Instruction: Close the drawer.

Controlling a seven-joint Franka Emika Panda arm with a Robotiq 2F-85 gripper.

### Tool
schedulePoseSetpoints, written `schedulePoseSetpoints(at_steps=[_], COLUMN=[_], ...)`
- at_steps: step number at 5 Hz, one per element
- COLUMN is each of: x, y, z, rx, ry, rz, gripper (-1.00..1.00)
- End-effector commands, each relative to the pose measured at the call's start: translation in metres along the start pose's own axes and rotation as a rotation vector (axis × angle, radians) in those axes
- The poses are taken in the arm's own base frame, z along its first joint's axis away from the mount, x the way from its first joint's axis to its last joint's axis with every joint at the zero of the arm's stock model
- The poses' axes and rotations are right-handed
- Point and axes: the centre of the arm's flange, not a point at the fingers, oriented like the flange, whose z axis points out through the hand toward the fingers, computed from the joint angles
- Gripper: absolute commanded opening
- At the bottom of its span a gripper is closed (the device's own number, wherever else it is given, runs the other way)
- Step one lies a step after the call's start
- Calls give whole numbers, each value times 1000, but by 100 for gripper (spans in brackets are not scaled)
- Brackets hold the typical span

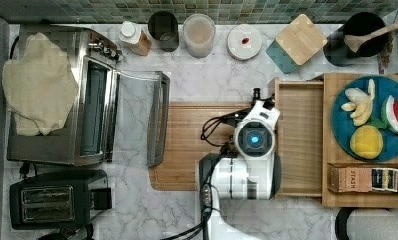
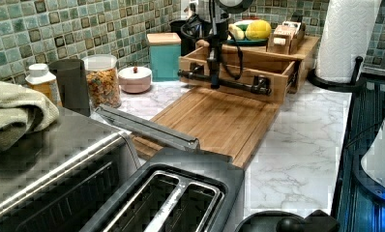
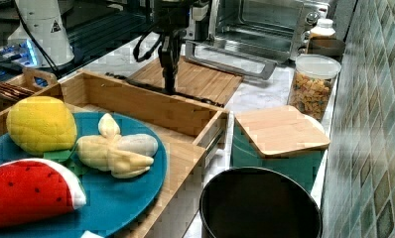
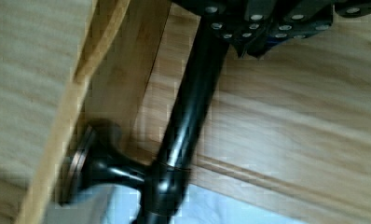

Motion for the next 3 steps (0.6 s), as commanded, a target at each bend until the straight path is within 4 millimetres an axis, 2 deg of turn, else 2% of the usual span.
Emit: schedulePoseSetpoints(at_steps=[1,2,3], x=[-145,-160,-160], y=[311,321,286], z=[-13,-28,-39], rx=[-114,-129,-102], ry=[27,13,-44], rz=[404,466,514], gripper=[-100,-100,-100])
